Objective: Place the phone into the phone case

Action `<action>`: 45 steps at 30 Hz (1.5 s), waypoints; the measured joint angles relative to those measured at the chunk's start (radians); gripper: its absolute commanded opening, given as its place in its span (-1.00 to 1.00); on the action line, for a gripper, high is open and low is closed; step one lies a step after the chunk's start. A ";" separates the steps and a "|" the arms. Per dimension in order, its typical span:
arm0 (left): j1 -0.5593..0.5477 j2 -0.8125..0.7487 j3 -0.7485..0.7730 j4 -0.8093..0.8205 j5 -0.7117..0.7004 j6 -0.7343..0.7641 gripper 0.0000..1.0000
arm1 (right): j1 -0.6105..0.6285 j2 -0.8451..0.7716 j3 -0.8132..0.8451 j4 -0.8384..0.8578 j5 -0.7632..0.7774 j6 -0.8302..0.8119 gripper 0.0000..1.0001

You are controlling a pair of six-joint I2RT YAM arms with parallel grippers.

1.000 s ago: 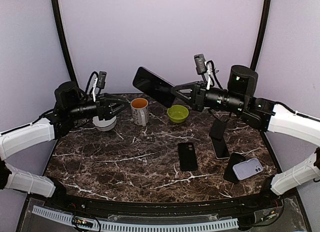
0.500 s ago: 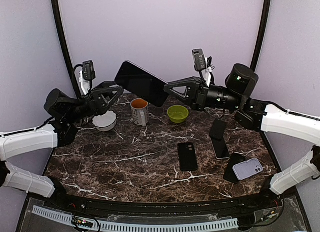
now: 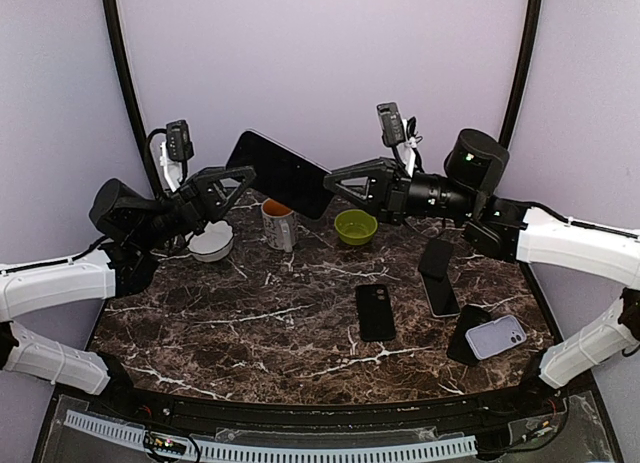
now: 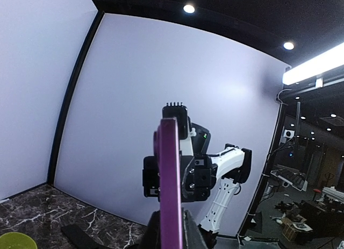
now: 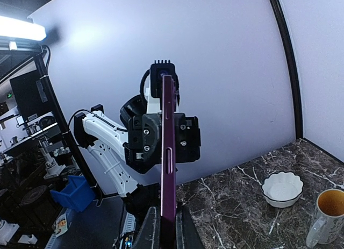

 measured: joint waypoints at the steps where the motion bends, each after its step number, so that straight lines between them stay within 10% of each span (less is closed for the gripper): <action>1: -0.001 -0.002 0.000 0.003 0.006 -0.005 -1.00 | -0.002 0.001 0.000 -0.002 0.002 -0.004 -1.00; 4: -0.006 -0.009 0.000 0.002 0.012 -0.008 -1.00 | -0.004 0.000 0.004 -0.009 -0.001 -0.013 -0.85; 9: -0.008 -0.018 0.000 -0.040 0.004 0.008 -1.00 | -0.001 -0.008 0.016 -0.095 0.034 -0.060 0.43; 14: -0.015 -0.026 0.000 -0.184 -0.063 0.039 -1.00 | 0.000 -0.053 0.020 -0.271 0.185 -0.159 0.84; 29: -0.065 -0.034 0.066 -0.728 -0.405 0.171 -1.00 | 0.034 -0.008 0.179 -0.636 0.701 -0.404 0.97; 45: -0.090 -0.004 0.119 -0.853 -0.503 0.221 -1.00 | 0.187 0.267 0.330 -0.618 0.804 -0.508 0.97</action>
